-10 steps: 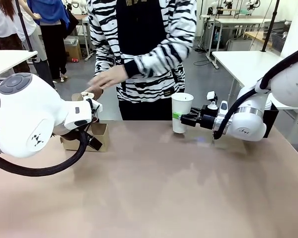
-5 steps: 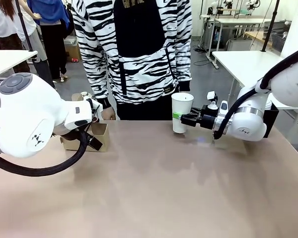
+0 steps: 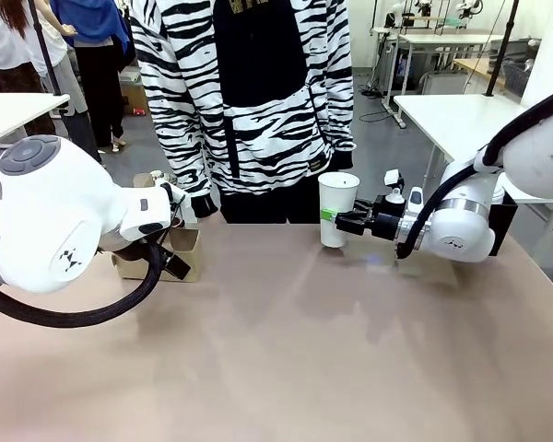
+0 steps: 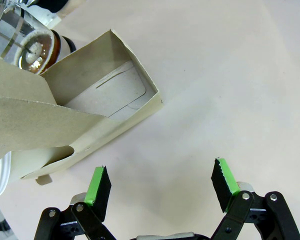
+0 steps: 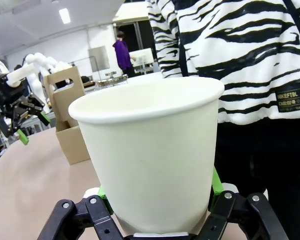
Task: Pour a drink into a cup and package it in a carrier.
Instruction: When a person places the Paper Cup Lid on the 600 ml Paper Cup , lift the 600 ml Paper Cup.
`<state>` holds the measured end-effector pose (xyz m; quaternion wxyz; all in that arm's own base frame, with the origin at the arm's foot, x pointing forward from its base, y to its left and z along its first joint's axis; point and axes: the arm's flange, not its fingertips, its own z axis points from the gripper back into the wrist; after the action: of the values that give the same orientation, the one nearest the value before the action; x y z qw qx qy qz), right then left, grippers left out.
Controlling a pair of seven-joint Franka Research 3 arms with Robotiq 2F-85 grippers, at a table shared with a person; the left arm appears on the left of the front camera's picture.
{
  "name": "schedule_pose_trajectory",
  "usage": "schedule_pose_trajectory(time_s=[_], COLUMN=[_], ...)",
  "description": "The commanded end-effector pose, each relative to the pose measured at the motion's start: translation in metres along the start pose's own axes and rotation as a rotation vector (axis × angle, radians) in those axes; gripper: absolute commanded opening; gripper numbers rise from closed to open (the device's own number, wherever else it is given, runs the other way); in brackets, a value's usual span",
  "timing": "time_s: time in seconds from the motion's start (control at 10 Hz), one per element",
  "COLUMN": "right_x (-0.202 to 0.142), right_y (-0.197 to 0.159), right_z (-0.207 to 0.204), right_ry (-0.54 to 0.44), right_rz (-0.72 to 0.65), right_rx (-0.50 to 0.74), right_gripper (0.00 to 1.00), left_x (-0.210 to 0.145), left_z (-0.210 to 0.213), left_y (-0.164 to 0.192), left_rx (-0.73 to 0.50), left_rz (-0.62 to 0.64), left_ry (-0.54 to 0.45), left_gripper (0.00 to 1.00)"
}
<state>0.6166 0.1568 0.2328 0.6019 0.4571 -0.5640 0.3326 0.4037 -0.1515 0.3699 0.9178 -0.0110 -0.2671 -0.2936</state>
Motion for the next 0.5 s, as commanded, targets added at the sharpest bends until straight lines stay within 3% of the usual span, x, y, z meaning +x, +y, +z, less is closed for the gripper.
schedule_pose_trajectory(time_s=[0.0,0.4], right_x=[0.0022,0.0022], right_y=[0.0026,0.0026], right_z=[-0.0009,-0.0009], right_ry=[-0.001,-0.001], right_rz=[0.013,0.013], right_rx=[0.002,0.002], right_gripper=[0.80,0.80], left_x=[0.0000,0.0000], left_z=[0.0005,0.0005], left_y=[-0.0001,-0.0001], left_rx=[-0.002,-0.002], left_rz=[0.000,0.000], left_ry=[-0.001,-0.001], left_gripper=[1.00,1.00])
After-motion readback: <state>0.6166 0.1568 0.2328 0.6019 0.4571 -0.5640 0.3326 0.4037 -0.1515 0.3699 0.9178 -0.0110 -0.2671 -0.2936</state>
